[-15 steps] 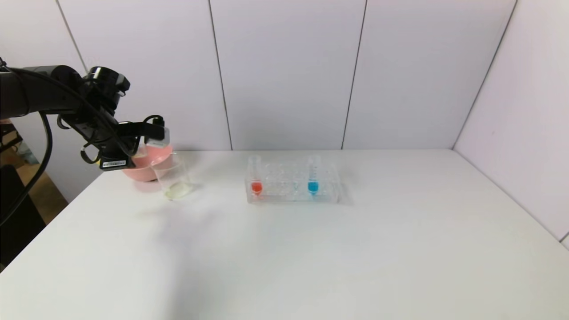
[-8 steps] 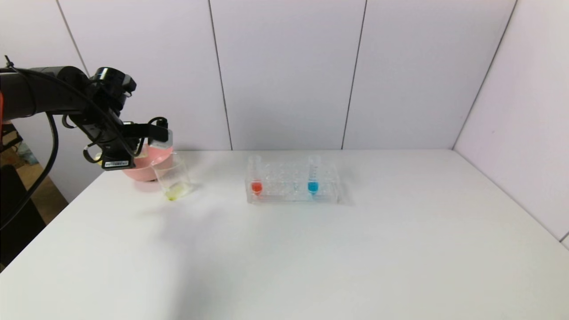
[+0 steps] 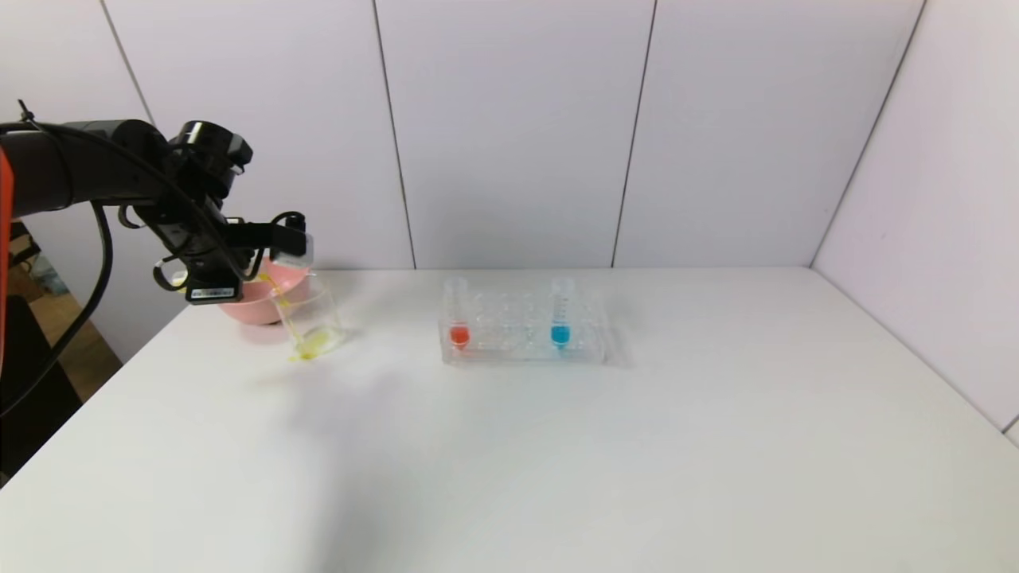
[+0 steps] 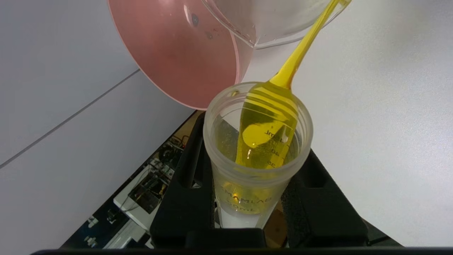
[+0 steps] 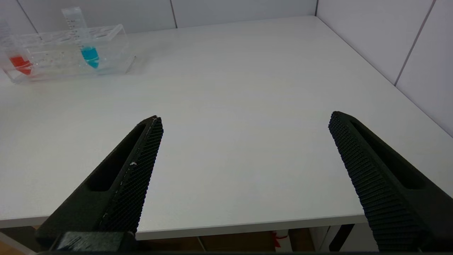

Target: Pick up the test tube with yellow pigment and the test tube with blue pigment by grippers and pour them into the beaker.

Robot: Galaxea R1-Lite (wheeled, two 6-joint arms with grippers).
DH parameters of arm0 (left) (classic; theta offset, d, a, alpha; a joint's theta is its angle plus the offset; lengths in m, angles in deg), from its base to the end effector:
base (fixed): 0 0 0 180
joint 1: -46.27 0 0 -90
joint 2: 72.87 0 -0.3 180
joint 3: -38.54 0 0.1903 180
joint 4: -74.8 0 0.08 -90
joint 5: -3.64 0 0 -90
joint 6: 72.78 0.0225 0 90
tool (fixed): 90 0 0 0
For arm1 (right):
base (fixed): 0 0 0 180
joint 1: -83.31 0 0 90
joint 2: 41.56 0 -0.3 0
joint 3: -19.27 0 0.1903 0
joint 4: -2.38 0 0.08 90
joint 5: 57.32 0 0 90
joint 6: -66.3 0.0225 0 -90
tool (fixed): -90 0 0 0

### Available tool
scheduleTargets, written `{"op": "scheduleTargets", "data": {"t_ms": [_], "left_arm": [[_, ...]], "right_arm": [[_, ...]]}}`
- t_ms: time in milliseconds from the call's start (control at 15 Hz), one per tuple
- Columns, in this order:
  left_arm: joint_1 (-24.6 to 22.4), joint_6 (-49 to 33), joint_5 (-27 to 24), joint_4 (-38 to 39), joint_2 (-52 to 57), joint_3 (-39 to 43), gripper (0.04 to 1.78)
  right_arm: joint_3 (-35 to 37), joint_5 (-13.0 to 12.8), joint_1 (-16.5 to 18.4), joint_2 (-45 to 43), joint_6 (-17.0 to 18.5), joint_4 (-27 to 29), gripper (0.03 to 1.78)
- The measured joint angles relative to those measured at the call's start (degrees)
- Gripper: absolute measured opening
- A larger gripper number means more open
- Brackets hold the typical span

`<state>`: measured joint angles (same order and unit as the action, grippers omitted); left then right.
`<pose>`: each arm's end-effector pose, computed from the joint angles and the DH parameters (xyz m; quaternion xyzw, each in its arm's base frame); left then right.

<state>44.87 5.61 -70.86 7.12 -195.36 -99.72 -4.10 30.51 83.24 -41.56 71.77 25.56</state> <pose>0.4067 0.0160 0.2247 0.6037 0.4201 -0.1721 0.6553 -0.0228 -0.0009 0.0758 0.0477 -0.0025 -0.0182 0.9987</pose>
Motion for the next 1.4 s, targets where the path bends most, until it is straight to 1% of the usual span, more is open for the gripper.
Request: {"op": "scheduleTargets", "data": {"t_ms": [933, 1400], "left_arm": [[1.35, -0.35, 5.27, 0.27, -0.57, 0.0, 0.53], [1.84, -0.41, 6.1, 0.6, -0.74, 0.0, 0.53]], "right_arm": [[0.0, -0.04, 0.0, 0.0, 0.01, 0.0, 1.71], [0.0, -0.02, 0.0, 0.0, 0.04, 0.0, 1.71]]}}
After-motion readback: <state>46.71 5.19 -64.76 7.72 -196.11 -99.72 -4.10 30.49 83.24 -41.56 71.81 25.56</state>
